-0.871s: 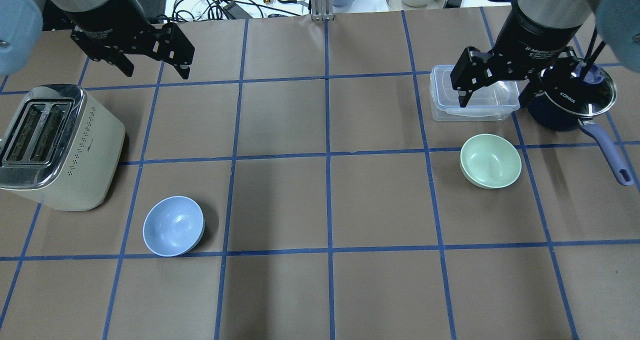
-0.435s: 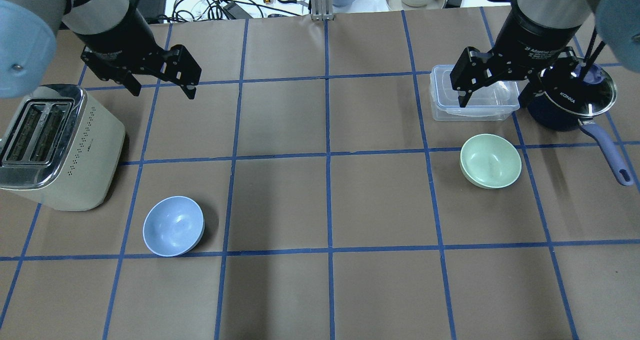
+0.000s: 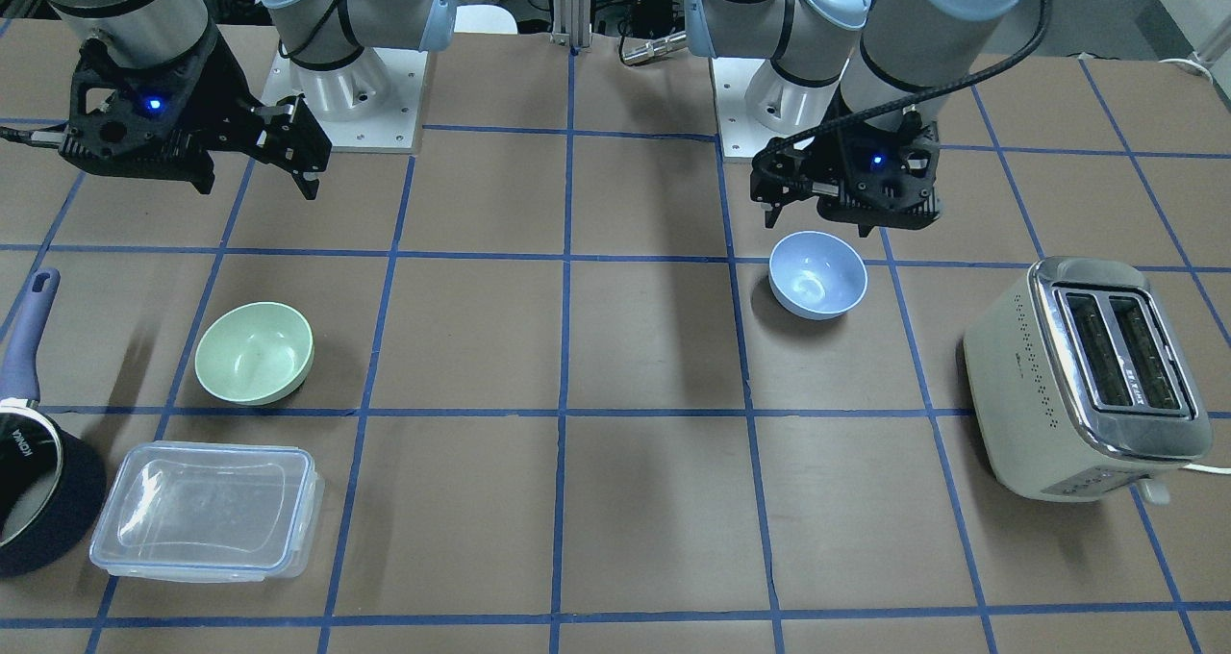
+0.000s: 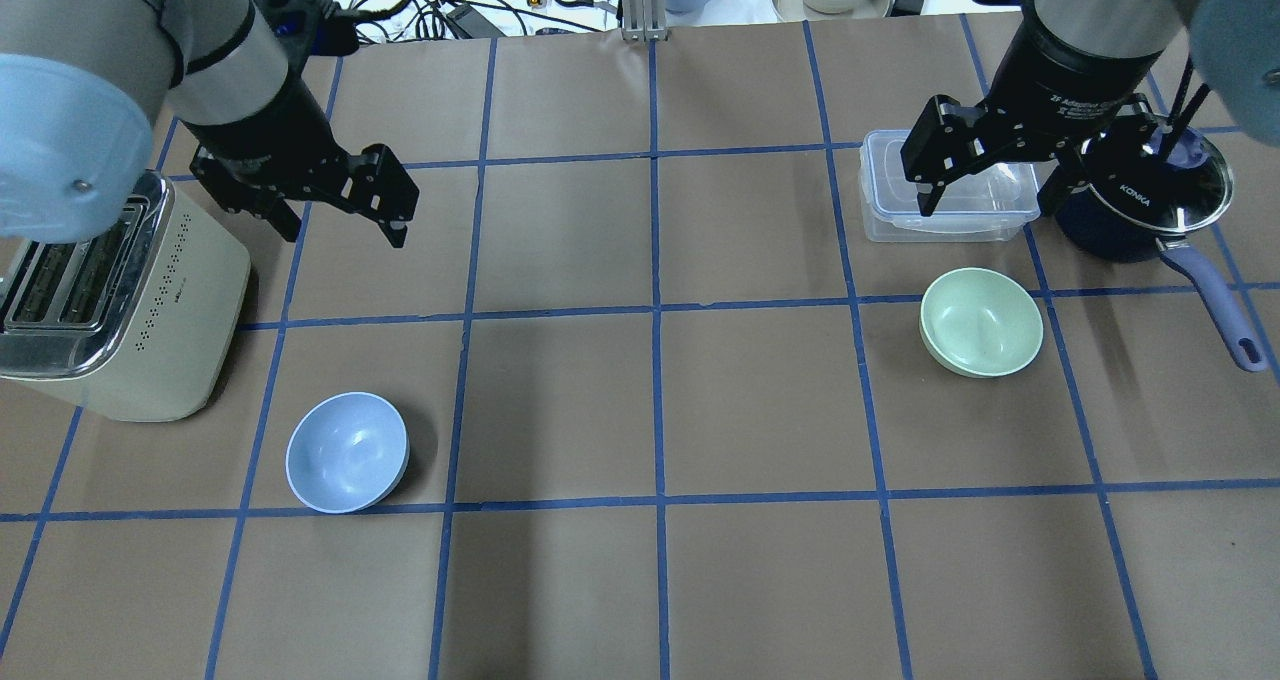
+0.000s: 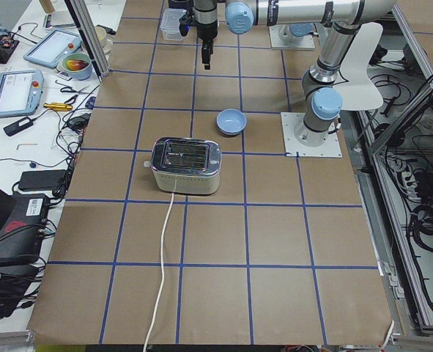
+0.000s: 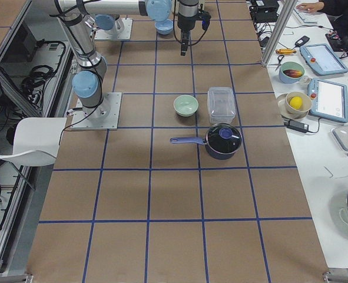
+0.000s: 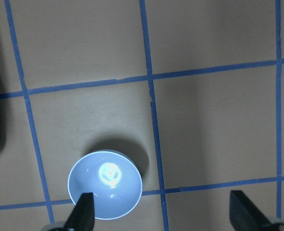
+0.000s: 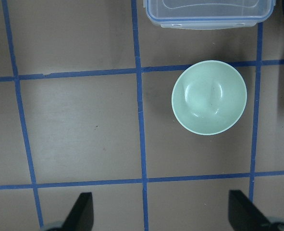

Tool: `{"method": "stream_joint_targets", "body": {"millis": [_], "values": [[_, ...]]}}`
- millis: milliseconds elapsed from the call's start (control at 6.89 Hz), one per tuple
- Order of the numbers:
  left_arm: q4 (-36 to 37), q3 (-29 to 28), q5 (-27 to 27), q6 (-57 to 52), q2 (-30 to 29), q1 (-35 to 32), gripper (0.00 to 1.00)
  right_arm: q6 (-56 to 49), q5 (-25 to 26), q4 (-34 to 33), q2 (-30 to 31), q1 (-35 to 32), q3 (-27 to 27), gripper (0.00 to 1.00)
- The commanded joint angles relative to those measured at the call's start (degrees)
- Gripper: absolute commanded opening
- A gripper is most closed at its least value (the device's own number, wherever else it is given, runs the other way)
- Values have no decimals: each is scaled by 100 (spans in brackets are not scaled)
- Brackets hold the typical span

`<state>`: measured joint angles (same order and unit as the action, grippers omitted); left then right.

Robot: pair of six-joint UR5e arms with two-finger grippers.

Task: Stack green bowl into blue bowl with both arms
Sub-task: 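Lower the left gripper to the light blue bowl while the right nears the green bowl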

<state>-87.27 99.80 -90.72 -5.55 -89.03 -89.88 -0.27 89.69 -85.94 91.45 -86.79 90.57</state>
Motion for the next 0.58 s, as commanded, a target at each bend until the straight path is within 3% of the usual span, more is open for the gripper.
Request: {"method": "stream_joint_targets", "body": {"millis": [0,145,435], "values": [[828,1264,2,289,-17,31,100,-60,92,-80,-213,195,39,100],[1583,1914,2,422,0,32,100,-79,336,-376,-493,624,49,100],[2919,2822,-25,432,-209,119,100,-945,251,-747,-828,1372,223,100]]}}
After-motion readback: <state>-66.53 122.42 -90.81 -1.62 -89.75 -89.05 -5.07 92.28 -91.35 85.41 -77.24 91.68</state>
